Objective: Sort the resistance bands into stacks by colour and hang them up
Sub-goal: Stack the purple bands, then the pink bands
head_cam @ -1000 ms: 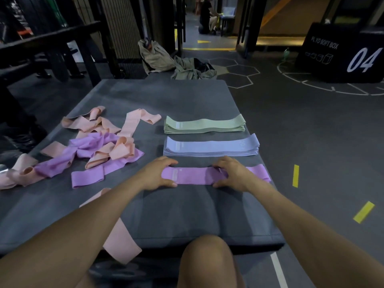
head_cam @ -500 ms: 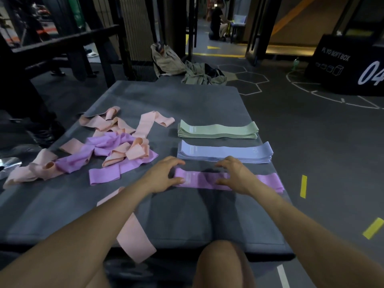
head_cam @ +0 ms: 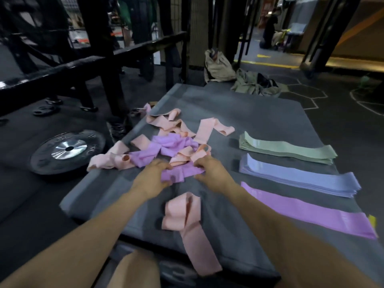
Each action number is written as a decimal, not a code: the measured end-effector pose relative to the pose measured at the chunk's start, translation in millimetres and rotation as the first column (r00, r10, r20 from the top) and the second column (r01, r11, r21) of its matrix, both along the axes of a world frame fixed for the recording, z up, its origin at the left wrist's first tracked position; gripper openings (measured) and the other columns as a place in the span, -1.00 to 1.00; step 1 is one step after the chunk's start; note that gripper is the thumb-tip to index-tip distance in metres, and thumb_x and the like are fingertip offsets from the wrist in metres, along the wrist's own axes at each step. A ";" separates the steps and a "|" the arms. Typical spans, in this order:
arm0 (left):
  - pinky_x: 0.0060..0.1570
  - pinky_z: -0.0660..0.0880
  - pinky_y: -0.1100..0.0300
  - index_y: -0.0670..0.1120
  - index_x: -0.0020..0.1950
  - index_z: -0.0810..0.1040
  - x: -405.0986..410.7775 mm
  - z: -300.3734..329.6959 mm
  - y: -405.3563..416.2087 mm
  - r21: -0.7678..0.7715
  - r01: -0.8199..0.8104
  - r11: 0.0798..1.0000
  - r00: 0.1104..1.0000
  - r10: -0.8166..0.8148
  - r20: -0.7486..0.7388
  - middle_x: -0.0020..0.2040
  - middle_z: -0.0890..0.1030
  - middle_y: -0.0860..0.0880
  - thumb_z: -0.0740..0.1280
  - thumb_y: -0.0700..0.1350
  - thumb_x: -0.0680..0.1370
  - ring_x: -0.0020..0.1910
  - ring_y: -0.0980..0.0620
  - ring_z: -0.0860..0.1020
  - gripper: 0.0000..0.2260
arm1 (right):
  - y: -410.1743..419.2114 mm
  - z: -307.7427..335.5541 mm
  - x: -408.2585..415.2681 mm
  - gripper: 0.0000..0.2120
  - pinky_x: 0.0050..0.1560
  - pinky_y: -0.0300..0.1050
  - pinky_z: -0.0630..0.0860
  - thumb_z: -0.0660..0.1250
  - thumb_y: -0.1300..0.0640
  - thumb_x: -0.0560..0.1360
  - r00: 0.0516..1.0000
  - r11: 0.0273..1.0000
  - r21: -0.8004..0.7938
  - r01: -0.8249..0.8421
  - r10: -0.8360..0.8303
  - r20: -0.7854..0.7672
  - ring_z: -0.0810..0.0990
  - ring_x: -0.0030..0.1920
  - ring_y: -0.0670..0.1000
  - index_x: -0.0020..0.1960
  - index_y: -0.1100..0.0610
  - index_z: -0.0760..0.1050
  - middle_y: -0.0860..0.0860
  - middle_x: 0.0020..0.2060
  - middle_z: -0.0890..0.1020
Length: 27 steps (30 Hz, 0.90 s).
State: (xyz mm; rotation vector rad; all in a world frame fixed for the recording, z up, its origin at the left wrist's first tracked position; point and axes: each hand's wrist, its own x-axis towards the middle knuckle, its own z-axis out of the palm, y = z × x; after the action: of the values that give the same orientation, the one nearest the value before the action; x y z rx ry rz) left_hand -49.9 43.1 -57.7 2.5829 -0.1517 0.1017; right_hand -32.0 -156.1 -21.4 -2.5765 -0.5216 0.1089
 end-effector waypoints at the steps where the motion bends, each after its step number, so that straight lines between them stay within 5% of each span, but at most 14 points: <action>1: 0.17 0.34 0.17 -0.15 0.20 0.53 -0.4 -4.9 6.5 0.001 -0.007 1.000 1.000 0.007 -0.015 0.17 0.50 -0.12 0.49 -0.16 0.38 0.17 -0.10 0.47 -0.59 | 7.8 -3.1 1.4 -0.67 0.16 -0.06 0.42 0.36 0.25 0.42 1.000 1.000 -0.018 0.001 -0.002 -0.019 0.49 0.11 0.15 0.18 0.24 0.52 0.18 0.11 0.52; 3: 0.14 0.34 0.20 -0.15 0.20 0.54 -0.8 -12.5 14.8 -0.010 -0.034 0.999 0.999 0.034 -0.021 0.15 0.52 -0.10 0.50 -0.14 0.38 0.14 -0.09 0.50 -0.59 | 19.0 -9.7 4.2 -0.67 0.12 -0.09 0.44 0.34 0.24 0.43 0.999 0.999 -0.041 0.001 -0.003 -0.038 0.50 0.10 0.13 0.19 0.21 0.51 0.15 0.11 0.50; 6: 0.08 0.40 0.19 -0.14 0.11 0.58 -0.4 -15.5 15.1 -0.041 -0.041 0.998 0.998 0.043 0.035 0.08 0.56 -0.07 0.47 -0.15 0.42 0.05 -0.06 0.53 -0.72 | 26.2 -16.3 4.8 -0.97 -0.10 -0.08 0.42 0.28 0.25 0.43 0.999 0.998 -0.062 0.005 -0.007 -0.035 0.48 -0.09 0.12 -0.13 0.17 0.46 0.11 -0.05 0.47; 8: -0.02 0.45 0.14 -0.13 0.02 0.59 -0.9 -13.0 11.6 -0.017 -0.063 0.998 0.997 0.064 0.044 -0.01 0.55 -0.05 0.42 -0.15 0.46 -0.04 -0.06 0.53 -0.84 | 27.2 -16.6 2.8 -0.92 -0.13 -0.06 0.43 0.27 0.24 0.44 0.999 0.998 -0.058 0.012 -0.014 -0.036 0.47 -0.16 0.11 -0.21 0.16 0.38 0.10 -0.10 0.47; 11: -0.25 0.33 0.19 -0.12 -0.15 0.58 -0.8 -8.0 11.0 -0.037 -0.113 0.993 0.993 0.115 0.042 -0.26 0.51 0.02 0.36 -0.11 0.50 -0.21 -0.05 0.50 -0.90 | 24.9 -13.9 -0.2 -0.90 -0.03 0.02 0.52 0.29 0.24 0.45 0.998 1.000 -0.022 0.021 -0.022 -0.054 0.54 -0.10 0.16 -0.08 0.26 0.50 0.16 -0.03 0.57; 14: -0.40 0.24 0.30 -0.08 -0.35 0.45 0.1 8.4 7.7 -0.236 -0.175 0.956 0.983 0.184 0.015 -0.44 0.40 0.09 0.39 -0.14 0.48 -0.39 0.04 0.36 -0.77 | 25.1 -1.4 -4.4 -0.75 0.07 -0.07 0.50 0.32 0.25 0.45 0.997 0.996 0.093 -0.008 0.015 -0.078 0.56 0.01 0.13 0.11 0.28 0.54 0.17 0.03 0.62; 19: -0.32 0.43 0.29 -0.13 -0.31 0.54 2.8 61.1 -4.7 -0.705 -0.212 0.677 0.973 0.214 -0.087 -0.36 0.55 -0.02 0.37 -0.24 0.50 -0.36 0.06 0.46 -0.82 | 33.3 30.4 -10.2 -0.64 0.10 -0.13 0.46 0.45 0.10 0.40 0.998 0.970 0.243 -0.023 0.037 -0.052 0.55 0.00 -0.01 0.17 0.16 0.54 0.04 0.05 0.62; 22: -0.54 0.38 0.39 -0.09 -0.33 0.53 1.6 93.1 -16.1 -0.827 -0.218 0.518 0.972 0.194 -0.134 -0.38 0.57 -0.05 0.33 -0.27 0.52 -0.41 0.05 0.50 -0.77 | 35.8 50.2 -12.0 -0.75 -0.02 -0.12 0.44 0.43 0.15 0.43 0.999 0.928 0.373 0.013 -0.001 -0.032 0.50 -0.13 0.02 0.07 0.22 0.56 0.13 -0.04 0.63; 24: -0.46 0.47 0.30 -0.11 -0.34 0.53 1.3 110.1 -22.8 -0.869 -0.210 0.447 0.973 0.185 -0.140 -0.33 0.56 -0.11 0.33 -0.27 0.52 -0.34 -0.04 0.53 -0.77 | 33.3 61.5 -11.2 -0.80 -0.08 -0.23 0.41 0.40 0.20 0.46 0.998 0.886 0.460 0.055 -0.054 -0.015 0.49 -0.17 -0.04 0.06 0.22 0.56 0.04 -0.15 0.61; 27: -0.10 0.58 0.12 -0.11 -0.29 0.56 1.4 125.6 -26.8 -0.854 -0.198 0.482 0.970 0.220 -0.100 -0.19 0.60 -0.16 0.37 -0.23 0.51 -0.20 -0.06 0.57 -0.83 | 26.0 77.6 -9.5 -0.90 -0.21 -0.40 0.36 0.37 0.25 0.47 0.994 0.862 0.503 0.065 -0.103 0.047 0.48 -0.29 -0.13 -0.01 0.21 0.58 -0.12 -0.33 0.54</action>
State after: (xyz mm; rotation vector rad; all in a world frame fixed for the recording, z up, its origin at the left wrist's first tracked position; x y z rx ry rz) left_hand -48.4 16.3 67.9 1.5519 0.1860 0.2324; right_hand -41.5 -130.1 56.2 -2.0895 -0.3978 -0.1374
